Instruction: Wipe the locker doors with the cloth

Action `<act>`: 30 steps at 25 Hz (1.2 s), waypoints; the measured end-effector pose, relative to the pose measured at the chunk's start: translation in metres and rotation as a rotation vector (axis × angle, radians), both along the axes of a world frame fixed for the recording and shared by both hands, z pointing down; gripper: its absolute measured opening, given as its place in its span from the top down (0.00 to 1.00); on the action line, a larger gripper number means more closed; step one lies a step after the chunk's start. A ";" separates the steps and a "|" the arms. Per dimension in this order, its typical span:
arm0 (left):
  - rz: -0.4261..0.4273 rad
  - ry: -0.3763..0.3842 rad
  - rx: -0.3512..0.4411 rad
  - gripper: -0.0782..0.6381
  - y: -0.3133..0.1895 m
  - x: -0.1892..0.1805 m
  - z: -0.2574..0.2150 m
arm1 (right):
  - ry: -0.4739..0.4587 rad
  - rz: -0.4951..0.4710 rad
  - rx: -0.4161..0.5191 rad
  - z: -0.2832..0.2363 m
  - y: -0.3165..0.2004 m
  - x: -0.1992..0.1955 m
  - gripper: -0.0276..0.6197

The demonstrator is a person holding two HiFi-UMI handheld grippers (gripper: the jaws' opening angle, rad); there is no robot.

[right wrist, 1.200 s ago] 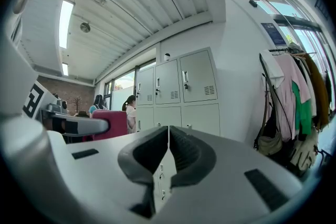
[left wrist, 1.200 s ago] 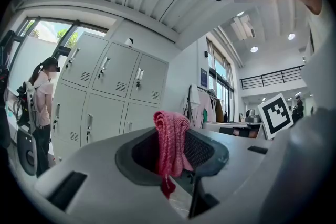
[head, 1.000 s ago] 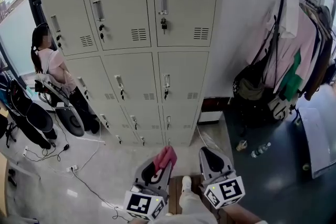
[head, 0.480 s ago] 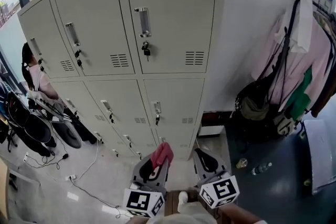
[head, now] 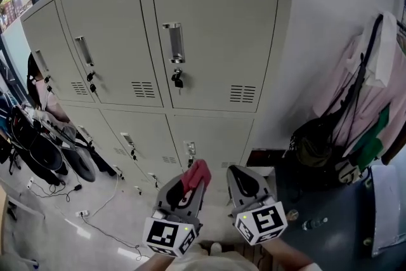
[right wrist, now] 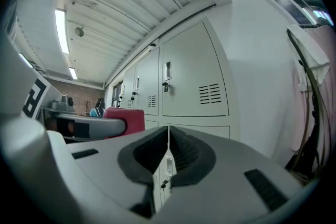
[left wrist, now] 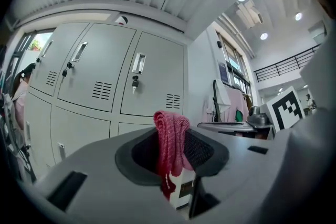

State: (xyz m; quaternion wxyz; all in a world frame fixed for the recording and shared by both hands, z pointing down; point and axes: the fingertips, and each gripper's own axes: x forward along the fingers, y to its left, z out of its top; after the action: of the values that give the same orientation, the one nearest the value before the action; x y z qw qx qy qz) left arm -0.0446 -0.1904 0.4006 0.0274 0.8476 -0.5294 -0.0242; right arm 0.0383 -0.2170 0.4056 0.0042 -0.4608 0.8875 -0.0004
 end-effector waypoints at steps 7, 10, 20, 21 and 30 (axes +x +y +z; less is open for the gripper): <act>0.016 0.017 0.003 0.72 -0.041 -0.016 -0.032 | -0.009 -0.026 0.031 -0.033 -0.039 -0.024 0.95; 0.007 -0.003 0.024 0.72 -0.055 -0.021 -0.049 | -0.012 -0.018 0.053 -0.051 -0.052 -0.030 0.95; 0.017 -0.041 0.125 0.72 -0.090 -0.030 -0.117 | -0.043 -0.018 0.160 -0.123 -0.084 -0.046 0.95; 0.018 -0.046 0.129 0.72 -0.093 -0.031 -0.122 | -0.040 -0.014 0.182 -0.132 -0.087 -0.049 0.95; -0.013 -0.095 0.242 0.72 -0.103 -0.039 -0.191 | -0.066 -0.016 0.243 -0.199 -0.101 -0.061 0.95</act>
State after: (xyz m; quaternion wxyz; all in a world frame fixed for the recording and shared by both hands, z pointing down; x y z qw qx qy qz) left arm -0.0831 -0.2935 0.2093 -0.1004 0.8415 -0.5286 -0.0482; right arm -0.0225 -0.3184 0.2068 0.0892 -0.4496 0.8840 0.0922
